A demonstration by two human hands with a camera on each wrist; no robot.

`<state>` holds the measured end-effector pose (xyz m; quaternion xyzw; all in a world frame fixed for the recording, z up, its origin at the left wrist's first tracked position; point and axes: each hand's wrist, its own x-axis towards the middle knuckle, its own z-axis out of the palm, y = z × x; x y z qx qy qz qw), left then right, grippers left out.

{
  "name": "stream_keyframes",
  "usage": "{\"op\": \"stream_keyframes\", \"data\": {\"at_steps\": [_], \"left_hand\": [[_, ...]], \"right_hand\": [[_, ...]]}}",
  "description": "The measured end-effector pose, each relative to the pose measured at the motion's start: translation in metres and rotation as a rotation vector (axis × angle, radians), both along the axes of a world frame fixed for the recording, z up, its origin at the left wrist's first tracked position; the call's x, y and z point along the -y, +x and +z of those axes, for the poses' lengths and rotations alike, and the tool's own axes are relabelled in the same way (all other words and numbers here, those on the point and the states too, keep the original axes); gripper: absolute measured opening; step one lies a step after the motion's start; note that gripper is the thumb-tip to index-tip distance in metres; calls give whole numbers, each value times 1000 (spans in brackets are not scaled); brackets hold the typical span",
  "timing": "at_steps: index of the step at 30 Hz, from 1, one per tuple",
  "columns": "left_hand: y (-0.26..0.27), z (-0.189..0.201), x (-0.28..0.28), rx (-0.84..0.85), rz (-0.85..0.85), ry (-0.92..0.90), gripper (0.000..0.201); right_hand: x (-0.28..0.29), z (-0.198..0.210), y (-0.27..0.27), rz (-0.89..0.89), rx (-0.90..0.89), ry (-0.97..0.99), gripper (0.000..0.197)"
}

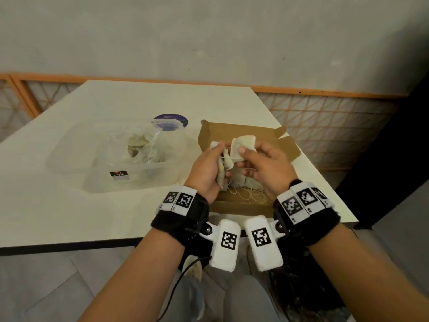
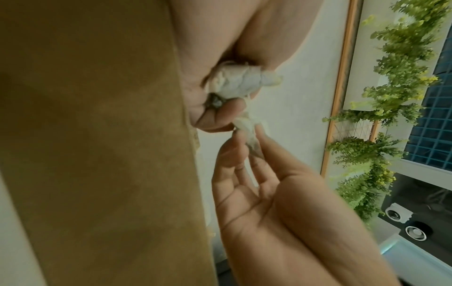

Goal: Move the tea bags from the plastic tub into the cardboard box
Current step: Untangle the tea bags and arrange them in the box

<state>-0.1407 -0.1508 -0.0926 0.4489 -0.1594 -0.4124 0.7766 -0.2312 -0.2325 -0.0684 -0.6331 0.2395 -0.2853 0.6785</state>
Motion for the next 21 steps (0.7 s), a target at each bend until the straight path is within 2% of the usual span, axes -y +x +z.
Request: {"op": "stream_keyframes", "data": {"at_steps": [3,9,12,15,19,21], "left_hand": [[2,0,2,28,17,54,32],[0,-3,0,227,-54,74,34],[-1,-5,0,203,-39,71,18],[-1,-4,1,121,16,49,12],[0,-2,2,89,61,39,12],[0,-3,3,93,58,60,22]], "right_hand": [[4,-6,-6,-2,144,145,10],[3,-17,-11,27,188,69,15],[4,-18,-10,11,204,80,18],[5,-19,-9,-77,237,96,28],[1,-20,-14,-110,153,-240,46],[-3,-19,-17,-88,35,-464,48]]}}
